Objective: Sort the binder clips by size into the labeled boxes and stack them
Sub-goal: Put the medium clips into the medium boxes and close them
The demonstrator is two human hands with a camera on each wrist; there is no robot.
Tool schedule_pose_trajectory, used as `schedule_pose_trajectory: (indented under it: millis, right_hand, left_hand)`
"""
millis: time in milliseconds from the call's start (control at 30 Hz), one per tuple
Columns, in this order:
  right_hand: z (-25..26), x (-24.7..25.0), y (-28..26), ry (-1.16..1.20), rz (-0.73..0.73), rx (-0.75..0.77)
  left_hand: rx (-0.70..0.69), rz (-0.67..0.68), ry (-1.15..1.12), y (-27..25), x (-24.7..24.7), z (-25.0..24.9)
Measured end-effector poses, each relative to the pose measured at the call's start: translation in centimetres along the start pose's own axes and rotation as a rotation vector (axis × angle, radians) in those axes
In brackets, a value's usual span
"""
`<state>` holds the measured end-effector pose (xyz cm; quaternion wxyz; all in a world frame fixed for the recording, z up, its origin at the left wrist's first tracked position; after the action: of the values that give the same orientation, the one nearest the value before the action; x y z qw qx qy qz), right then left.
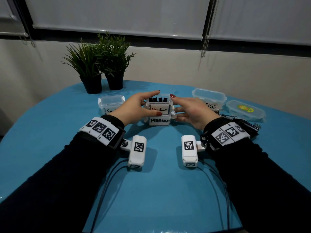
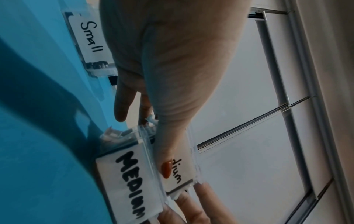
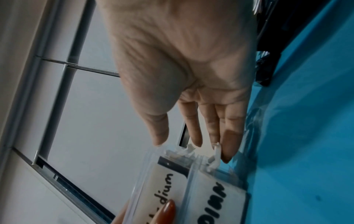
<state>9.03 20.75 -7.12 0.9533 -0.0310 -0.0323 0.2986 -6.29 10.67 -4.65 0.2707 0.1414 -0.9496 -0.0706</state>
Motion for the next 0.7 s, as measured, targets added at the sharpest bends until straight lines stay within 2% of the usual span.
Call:
schedule_pose_trajectory:
  millis: [233,333,467,600,700]
  right_hand:
    - [-0.4,0.3,0.1,-0.061,-0.048,-0.039]
    - [-0.2,0.0,-0.2,-0.013,-0.033,-0.048]
    - [0.0,0.6,-0.4,0.074,-0.125,-0.067]
    - [1.0,-0.2,-0.9,0.087,-0.054,-0.011]
    - [1.6,-0.3,-1.1,0.091,-0.055,0.037]
  left_hand:
    - [0.03,-0.001,-0.011,0.1,-0.1,0.4]
    - [0.039,-0.002,-0.01,0.0,0.0,0.3]
    - [0.044,-0.002,-0.009,0.0,0.0,0.2]
    - [0.038,-0.024,-0.019,-0.1,-0.1,-0.1]
    - [0.043,-0.026,-0.024,-0.1,-0.2,-0.1]
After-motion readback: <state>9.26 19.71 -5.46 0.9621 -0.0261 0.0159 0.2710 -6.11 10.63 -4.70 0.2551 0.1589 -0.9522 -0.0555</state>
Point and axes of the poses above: each hand's wrist, its own y-axis towards the middle knuckle, its own x-axis out of the back of the hand, z = x × y, the point moved 8 cm from there along y, towards the middle knuckle, and after that the axes turned 1 degree about -z, right-handed, at the moved point
